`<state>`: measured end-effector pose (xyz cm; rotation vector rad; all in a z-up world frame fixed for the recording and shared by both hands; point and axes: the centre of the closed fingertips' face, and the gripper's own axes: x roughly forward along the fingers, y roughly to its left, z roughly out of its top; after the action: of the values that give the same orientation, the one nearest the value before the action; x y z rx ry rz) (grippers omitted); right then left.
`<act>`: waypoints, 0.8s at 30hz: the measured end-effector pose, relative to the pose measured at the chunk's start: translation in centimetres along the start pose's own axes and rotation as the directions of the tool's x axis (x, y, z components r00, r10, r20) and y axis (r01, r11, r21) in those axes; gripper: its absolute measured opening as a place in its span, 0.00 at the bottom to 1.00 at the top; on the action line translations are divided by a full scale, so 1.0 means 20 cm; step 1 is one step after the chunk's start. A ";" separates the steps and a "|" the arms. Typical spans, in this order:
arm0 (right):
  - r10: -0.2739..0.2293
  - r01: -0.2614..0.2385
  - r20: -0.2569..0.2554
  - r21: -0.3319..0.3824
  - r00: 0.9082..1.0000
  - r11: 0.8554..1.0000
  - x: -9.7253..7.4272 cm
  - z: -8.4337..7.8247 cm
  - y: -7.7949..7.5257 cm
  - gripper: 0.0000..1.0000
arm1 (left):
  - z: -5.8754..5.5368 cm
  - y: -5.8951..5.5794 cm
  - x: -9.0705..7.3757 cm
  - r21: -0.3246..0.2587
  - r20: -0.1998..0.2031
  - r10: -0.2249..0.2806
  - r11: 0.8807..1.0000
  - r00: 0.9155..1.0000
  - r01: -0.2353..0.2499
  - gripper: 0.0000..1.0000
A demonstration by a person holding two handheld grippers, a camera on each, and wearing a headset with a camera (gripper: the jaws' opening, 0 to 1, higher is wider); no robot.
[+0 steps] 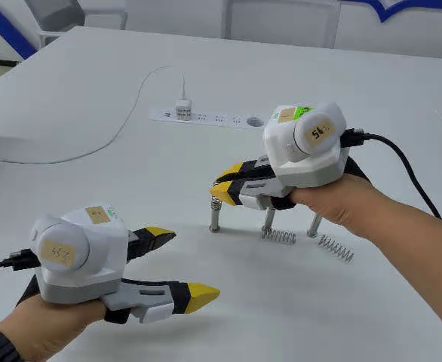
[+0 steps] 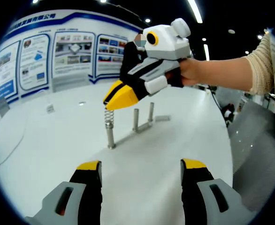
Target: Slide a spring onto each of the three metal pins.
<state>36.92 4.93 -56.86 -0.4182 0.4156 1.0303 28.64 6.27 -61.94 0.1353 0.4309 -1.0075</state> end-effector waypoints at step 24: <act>0.004 -0.003 -0.063 0.012 0.998 1.000 0.10 -0.14 0.01 0.12 | 0.00 0.00 -0.02 -0.002 -0.006 0.004 1.000 1.000 -0.004 0.69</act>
<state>37.23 5.04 -60.26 -0.4399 0.4789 1.0196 28.55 6.59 -61.89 0.1369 0.4368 -1.0029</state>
